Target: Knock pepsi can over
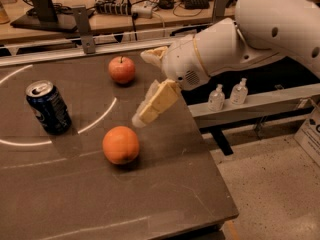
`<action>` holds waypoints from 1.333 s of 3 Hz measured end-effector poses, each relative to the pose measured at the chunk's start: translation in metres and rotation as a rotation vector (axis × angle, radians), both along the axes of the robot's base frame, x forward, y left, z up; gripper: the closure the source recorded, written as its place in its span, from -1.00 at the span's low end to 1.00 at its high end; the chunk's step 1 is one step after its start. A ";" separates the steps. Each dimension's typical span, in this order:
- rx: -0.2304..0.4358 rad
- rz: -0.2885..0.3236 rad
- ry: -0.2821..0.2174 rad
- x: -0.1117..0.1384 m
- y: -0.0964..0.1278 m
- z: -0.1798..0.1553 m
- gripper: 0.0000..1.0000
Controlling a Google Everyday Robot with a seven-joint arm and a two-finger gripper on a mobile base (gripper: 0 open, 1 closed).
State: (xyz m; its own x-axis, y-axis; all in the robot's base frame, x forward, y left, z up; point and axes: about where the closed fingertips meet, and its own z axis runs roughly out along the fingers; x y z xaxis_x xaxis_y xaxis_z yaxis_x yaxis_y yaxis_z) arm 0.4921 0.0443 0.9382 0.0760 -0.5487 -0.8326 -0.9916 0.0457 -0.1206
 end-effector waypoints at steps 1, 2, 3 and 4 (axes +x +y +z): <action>0.079 0.094 0.033 0.014 0.055 0.000 -1.00; 0.079 0.094 0.033 0.014 0.055 0.000 -1.00; 0.132 0.163 0.018 0.006 0.091 0.007 -1.00; 0.183 0.233 -0.012 -0.002 0.133 0.015 -1.00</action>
Offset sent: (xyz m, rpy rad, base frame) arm 0.0117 0.0470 0.0003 0.0685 0.0278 0.0786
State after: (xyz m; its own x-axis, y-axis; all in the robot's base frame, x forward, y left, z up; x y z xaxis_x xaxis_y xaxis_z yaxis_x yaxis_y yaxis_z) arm 0.4896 0.1772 0.9534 0.1923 -0.3563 -0.9144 -0.9766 -0.1610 -0.1427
